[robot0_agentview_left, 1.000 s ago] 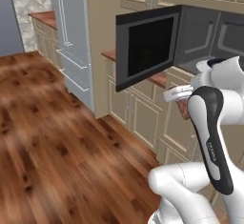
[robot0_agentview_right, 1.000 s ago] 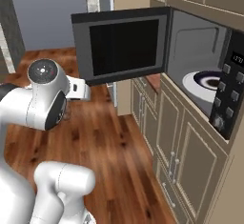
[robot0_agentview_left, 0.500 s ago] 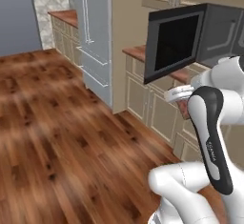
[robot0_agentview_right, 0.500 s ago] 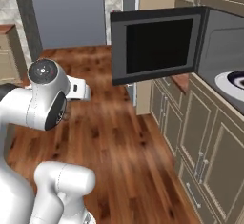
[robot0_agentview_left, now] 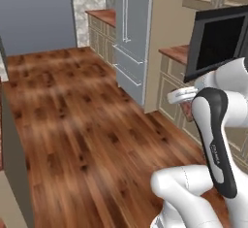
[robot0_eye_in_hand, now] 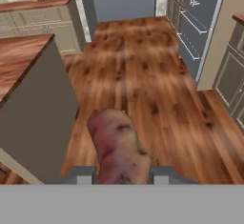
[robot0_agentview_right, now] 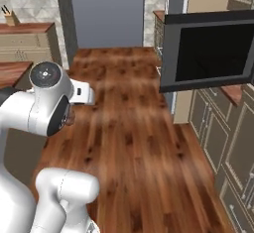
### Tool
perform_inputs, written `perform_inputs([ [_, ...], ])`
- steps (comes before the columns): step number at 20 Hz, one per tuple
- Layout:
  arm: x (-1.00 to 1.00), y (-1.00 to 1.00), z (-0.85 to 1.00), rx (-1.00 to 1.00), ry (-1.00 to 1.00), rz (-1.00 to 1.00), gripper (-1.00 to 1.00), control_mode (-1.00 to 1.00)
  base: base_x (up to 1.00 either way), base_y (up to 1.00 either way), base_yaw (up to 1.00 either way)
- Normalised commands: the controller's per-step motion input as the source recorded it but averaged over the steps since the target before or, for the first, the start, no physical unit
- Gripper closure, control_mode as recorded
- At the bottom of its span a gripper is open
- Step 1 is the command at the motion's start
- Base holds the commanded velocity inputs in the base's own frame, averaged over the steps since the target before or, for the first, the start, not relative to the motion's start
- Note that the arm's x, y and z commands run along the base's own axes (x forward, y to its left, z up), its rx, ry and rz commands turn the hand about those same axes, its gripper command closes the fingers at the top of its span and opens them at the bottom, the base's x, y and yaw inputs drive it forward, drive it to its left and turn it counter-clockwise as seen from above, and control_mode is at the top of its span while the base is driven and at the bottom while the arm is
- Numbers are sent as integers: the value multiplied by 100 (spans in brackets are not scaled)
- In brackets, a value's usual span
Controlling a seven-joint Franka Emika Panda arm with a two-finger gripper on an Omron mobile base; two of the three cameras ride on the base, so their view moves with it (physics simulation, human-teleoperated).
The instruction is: Retrieve the reheated potato from the microwave, then place the potato, cheese, and condiment on the cutting board.
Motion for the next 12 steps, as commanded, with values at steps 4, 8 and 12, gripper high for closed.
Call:
perform_inputs([
  [4,0,0,0,0,0,0,100,100,62,50,5],
  [8,0,0,0,0,0,0,100,100,74,42,1],
  [12,0,0,0,0,0,0,100,100,73,41,0],
])
